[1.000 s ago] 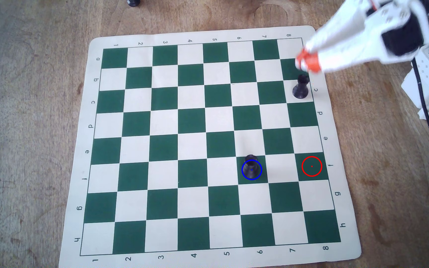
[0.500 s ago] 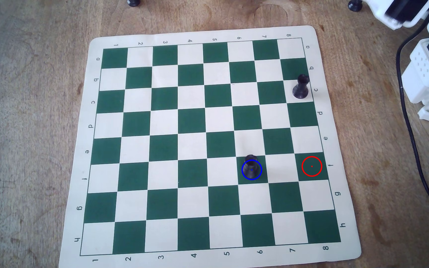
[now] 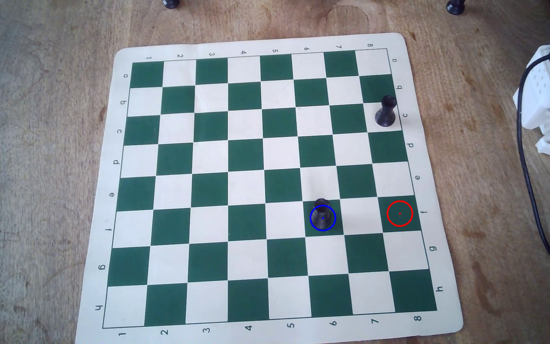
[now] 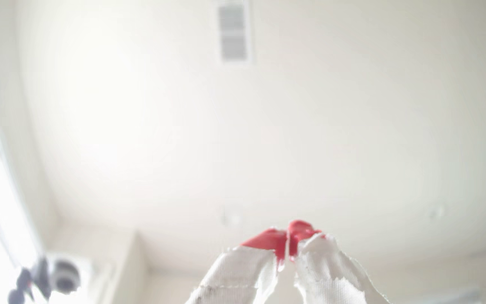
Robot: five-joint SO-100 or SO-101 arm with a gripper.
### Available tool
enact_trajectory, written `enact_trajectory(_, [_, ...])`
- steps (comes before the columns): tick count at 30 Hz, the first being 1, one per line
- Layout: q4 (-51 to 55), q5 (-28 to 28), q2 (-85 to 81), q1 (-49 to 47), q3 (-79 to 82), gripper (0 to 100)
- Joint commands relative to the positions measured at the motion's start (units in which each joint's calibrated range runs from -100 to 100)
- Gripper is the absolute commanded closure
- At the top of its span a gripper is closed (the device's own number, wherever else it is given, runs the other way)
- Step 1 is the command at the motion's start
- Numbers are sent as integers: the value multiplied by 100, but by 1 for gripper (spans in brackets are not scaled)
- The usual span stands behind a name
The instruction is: Move the chess piece from red to blue
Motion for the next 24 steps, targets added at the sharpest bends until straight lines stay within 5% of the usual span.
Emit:
enact_trajectory(1, [-1444, -132, -53, -35, 397, 99])
enact_trajectory(9, [-3999, -24, -62, -4, 651, 98])
enact_trajectory(24, [-3999, 83, -62, 12, 660, 100])
